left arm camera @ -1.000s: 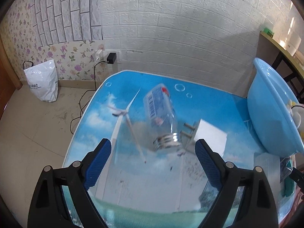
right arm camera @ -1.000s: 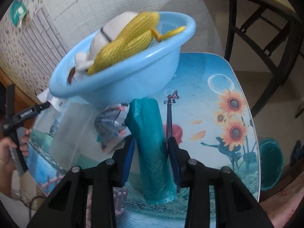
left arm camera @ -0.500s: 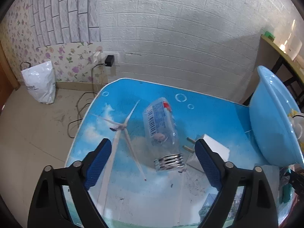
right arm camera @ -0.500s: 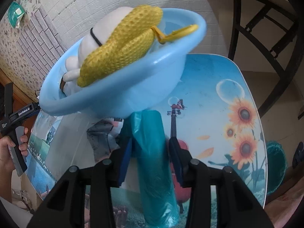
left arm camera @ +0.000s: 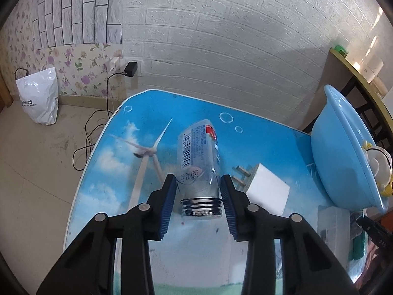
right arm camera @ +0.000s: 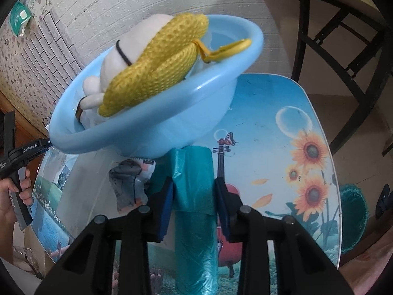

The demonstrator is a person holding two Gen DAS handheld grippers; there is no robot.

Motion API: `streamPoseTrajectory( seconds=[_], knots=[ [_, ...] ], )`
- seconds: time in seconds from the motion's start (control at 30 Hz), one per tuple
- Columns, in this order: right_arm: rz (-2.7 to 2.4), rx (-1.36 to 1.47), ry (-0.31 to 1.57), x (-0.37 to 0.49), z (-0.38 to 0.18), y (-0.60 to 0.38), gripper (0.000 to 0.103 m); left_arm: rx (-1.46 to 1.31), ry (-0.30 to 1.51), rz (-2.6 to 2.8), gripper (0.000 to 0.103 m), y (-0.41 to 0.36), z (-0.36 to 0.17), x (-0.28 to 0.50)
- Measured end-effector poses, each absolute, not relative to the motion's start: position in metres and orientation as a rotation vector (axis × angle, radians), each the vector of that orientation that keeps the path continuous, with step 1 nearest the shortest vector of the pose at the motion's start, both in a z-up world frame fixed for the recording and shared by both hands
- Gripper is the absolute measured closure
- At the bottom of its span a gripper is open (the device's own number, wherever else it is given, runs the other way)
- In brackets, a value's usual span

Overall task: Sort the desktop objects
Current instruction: 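Lift and carry the bottle with the left tool while the right tool carries the teal roll to the basin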

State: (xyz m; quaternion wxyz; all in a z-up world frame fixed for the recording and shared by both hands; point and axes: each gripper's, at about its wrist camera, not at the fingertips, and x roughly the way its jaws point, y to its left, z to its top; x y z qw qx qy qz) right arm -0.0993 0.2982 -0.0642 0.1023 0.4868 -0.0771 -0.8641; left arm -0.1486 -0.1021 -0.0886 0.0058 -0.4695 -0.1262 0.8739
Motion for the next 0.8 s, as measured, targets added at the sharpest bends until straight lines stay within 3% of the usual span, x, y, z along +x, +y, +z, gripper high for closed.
streamPoseTrajectory(
  seconds=[0.23,0.53,0.7,0.8],
  knots=[
    [-2.592,1.403,-0.199,-0.095,-0.053,0.299,0.077,-1.497,-0.334,2.754,0.067,-0.101,-0.086,-0.129],
    [-2.601,1.404,-0.221,-0.085,-0.044,0.305,0.077,-1.497,-0.298,2.725,0.067,-0.093,-0.083,-0.098],
    [-2.600,1.418,-0.246,-0.083,-0.049,0.300,0.063,-1.494,-0.291,2.718,0.067,-0.089,-0.083,-0.087],
    [-2.600,1.419,-0.223,-0.082,-0.051,0.296,0.062,-1.498,-0.292,2.711,0.067,-0.085,-0.082,-0.080]
  ],
)
